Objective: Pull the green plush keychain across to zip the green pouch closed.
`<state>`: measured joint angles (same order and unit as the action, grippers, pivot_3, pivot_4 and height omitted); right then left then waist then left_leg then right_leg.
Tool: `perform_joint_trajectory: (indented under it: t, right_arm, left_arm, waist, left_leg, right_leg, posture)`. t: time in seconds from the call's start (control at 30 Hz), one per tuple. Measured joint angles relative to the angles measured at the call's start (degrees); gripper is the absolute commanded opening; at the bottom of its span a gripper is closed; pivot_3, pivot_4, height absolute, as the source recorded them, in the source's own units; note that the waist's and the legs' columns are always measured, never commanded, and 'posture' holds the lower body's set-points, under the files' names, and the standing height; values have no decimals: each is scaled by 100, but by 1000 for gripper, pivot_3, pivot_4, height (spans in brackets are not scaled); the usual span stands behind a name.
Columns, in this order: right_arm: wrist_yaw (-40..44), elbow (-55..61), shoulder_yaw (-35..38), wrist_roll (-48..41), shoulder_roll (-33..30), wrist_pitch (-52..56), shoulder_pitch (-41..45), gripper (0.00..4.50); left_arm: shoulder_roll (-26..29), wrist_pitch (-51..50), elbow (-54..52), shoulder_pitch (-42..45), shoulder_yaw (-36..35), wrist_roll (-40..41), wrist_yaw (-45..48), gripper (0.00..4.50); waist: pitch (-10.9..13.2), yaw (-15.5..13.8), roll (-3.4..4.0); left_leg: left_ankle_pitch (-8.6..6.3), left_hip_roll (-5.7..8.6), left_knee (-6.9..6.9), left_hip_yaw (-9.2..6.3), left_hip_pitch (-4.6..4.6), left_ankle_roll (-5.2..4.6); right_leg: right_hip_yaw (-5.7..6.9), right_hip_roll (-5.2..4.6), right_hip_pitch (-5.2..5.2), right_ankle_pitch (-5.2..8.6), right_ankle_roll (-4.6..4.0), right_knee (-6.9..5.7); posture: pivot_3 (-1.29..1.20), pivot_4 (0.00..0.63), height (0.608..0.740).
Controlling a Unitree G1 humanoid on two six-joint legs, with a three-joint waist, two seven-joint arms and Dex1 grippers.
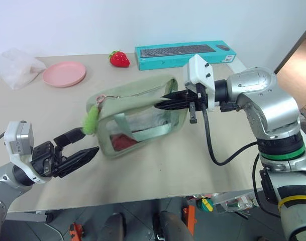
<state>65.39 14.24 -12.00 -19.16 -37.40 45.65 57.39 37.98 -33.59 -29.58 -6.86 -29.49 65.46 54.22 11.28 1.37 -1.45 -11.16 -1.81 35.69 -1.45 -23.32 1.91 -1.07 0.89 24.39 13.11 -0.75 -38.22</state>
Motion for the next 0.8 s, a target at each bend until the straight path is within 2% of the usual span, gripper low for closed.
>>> perform_joint_trajectory:
  t: [0.17,0.27,0.43,0.53,0.67,0.8]
  right_arm:
    - [-883,-245,-114,-48,537,1311,290,39]
    - [-1106,-389,-27,-149,559,1674,632,39]
    - [-896,-355,37,-324,65,1631,668,39]
    - [-743,-368,62,-324,-268,1431,670,39]
    - [-718,-378,60,-377,-225,1392,670,39]
    - [-939,-184,-19,-504,109,1600,610,39]
  left_arm:
    - [-45,4,-6,-6,6,-12,-14,4500]
    - [-45,5,-6,-2,14,-13,-7,4500]
    - [-41,11,-10,-21,7,-26,20,4500]
    - [36,16,47,-195,-269,-26,48,4500]
    - [153,83,85,-234,-493,-18,123,4500]
    - [152,88,69,-261,-492,-12,109,4500]
  waist:
    - [0,7,0]
    - [0,6,-1]
    - [-2,-10,-4]
    - [-2,10,-5]
    - [-2,60,-4]
    - [-2,73,-5]
  left_leg:
    - [4,0,8,14,0,3]
    - [4,2,10,18,-3,3]
    - [0,14,8,22,-13,0]
    - [-8,12,8,32,-12,-12]
    - [-10,-3,4,31,-7,-14]
    - [-10,-24,3,24,-7,-14]
  right_leg:
    - [-1,4,4,-11,-13,0]
    - [-1,9,4,-12,-5,2]
    - [-4,1,6,-2,19,5]
    - [-10,-2,12,2,23,7]
    - [-9,4,17,0,10,3]
    - [-10,22,20,-2,-2,0]
  posture:
    - [0,150,740]
    - [0,150,740]
    - [0,150,740]
    - [0,150,740]
    - [0,150,740]
    - [0,150,740]
